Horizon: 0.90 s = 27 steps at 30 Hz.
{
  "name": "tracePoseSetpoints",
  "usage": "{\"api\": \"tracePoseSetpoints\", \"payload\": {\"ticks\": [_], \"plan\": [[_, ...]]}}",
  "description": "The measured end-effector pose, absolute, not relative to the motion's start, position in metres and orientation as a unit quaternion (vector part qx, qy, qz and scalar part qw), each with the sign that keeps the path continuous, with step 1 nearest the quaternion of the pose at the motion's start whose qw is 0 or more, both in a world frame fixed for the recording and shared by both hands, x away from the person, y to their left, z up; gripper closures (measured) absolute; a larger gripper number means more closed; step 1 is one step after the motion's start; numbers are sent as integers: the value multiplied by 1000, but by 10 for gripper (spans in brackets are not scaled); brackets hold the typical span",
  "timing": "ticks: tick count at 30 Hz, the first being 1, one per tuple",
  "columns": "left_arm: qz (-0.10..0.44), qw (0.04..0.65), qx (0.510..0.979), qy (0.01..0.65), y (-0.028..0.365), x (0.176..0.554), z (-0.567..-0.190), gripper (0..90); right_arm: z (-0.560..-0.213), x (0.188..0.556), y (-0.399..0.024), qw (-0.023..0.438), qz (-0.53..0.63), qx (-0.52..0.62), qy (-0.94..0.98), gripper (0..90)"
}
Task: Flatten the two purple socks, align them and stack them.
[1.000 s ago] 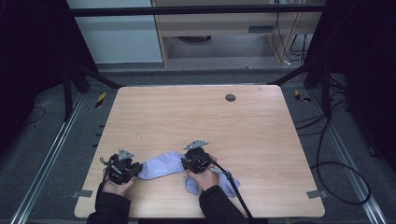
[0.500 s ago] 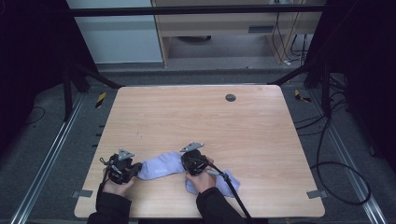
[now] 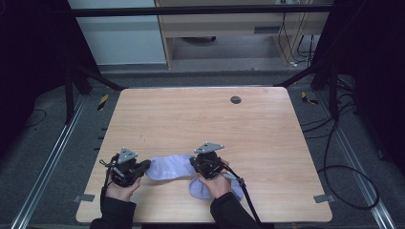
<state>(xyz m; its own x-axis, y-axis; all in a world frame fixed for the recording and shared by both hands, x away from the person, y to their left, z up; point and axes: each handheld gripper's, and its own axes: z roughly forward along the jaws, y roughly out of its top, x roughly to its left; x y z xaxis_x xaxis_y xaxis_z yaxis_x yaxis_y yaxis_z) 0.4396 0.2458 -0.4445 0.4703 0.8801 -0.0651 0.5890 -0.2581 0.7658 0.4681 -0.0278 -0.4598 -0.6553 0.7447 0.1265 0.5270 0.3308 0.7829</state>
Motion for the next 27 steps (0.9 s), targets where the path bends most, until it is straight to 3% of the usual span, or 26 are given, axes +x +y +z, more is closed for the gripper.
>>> {"api": "tracePoseSetpoints", "payload": {"ticks": [13, 27], "plan": [[185, 397, 783, 442, 205, 441, -428, 875, -430, 449, -81, 150, 437, 390, 796, 886], [163, 390, 818, 389, 152, 433, -426, 875, -424, 417, -135, 164, 431, 404, 790, 886]]}}
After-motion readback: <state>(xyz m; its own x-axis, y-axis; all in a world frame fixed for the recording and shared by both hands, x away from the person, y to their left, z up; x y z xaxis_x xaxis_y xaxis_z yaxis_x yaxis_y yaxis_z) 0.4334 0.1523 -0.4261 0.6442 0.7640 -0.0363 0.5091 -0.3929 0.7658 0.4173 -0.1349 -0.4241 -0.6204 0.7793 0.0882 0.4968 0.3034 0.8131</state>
